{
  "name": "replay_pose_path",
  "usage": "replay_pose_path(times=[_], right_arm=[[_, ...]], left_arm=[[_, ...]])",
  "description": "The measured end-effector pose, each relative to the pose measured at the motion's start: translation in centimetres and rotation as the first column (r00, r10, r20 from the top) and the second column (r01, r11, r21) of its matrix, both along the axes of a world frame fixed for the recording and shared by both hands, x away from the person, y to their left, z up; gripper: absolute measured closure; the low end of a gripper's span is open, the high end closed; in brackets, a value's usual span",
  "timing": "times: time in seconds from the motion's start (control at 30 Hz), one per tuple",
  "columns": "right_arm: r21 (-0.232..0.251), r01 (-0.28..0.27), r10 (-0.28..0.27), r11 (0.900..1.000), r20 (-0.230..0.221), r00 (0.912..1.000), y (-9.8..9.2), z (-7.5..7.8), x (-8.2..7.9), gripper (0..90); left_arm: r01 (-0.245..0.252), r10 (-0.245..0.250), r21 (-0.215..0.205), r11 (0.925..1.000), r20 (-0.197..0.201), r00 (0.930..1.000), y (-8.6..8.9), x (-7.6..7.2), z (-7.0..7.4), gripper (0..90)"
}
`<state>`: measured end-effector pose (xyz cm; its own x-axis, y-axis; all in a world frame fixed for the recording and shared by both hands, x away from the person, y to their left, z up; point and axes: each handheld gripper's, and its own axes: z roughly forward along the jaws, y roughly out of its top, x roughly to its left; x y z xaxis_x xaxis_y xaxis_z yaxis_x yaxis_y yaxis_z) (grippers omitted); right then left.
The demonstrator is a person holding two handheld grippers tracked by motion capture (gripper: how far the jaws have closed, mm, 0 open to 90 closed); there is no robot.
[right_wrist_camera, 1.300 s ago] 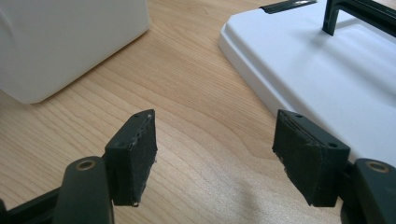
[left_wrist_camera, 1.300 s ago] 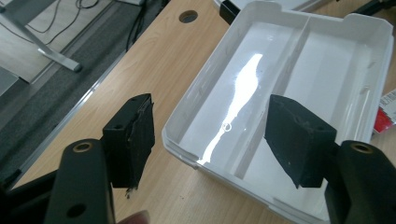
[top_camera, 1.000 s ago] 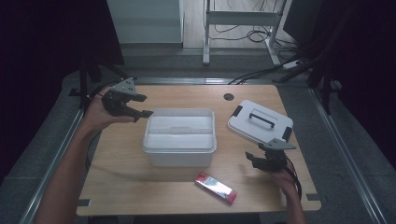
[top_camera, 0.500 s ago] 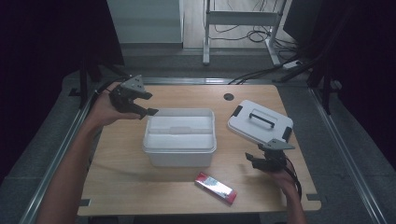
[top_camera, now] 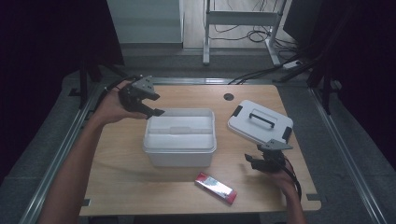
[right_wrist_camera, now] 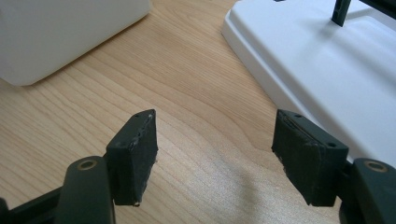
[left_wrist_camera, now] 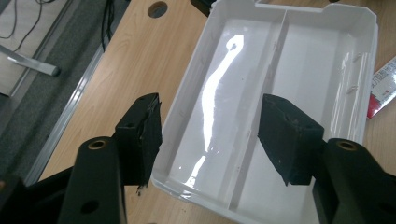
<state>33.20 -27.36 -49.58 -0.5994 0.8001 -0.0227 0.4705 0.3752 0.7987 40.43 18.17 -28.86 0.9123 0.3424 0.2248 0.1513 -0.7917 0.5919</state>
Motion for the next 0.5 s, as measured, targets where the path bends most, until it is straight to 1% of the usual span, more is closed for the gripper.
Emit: replay_pose_path(times=[0.07, 0.23, 0.27, 0.3, 0.33, 0.5], right_arm=[[0.002, 0.000, 0.000, 1.000, -0.001, 1.0000, 0.0, 0.0, 0.0, 30.8], [0.006, -0.002, 0.002, 1.000, -0.001, 1.0000, -0.1, 0.0, 0.0, 30.9], [0.005, -0.002, 0.002, 1.000, -0.002, 1.0000, -0.1, 0.0, 0.0, 31.0], [0.004, -0.003, 0.003, 1.000, -0.002, 1.0000, -0.1, 0.0, 0.0, 31.0], [0.003, -0.003, 0.003, 1.000, -0.002, 1.0000, -0.1, 0.0, 0.0, 31.1], [0.008, 0.004, -0.003, 1.000, -0.003, 1.0000, -0.3, 0.0, 0.0, 31.3]], left_arm=[[0.011, -0.011, 0.008, 0.9999, -0.007, 0.9999, -0.3, 0.1, -0.2, 41.4], [0.057, -0.055, 0.048, 0.9973, -0.034, 0.9979, -1.5, 0.3, -1.2, 44.6], [0.057, -0.055, 0.048, 0.9973, -0.034, 0.9979, -1.5, 0.3, -1.2, 45.1], [0.069, -0.067, 0.053, 0.9962, -0.045, 0.9968, -1.9, 0.3, -1.6, 45.7], [0.075, -0.072, 0.058, 0.9955, -0.047, 0.9963, -2.1, 0.4, -1.7, 46.4], [0.086, -0.082, 0.067, 0.9940, -0.060, 0.9948, -2.6, 0.5, -2.0, 49.9]])
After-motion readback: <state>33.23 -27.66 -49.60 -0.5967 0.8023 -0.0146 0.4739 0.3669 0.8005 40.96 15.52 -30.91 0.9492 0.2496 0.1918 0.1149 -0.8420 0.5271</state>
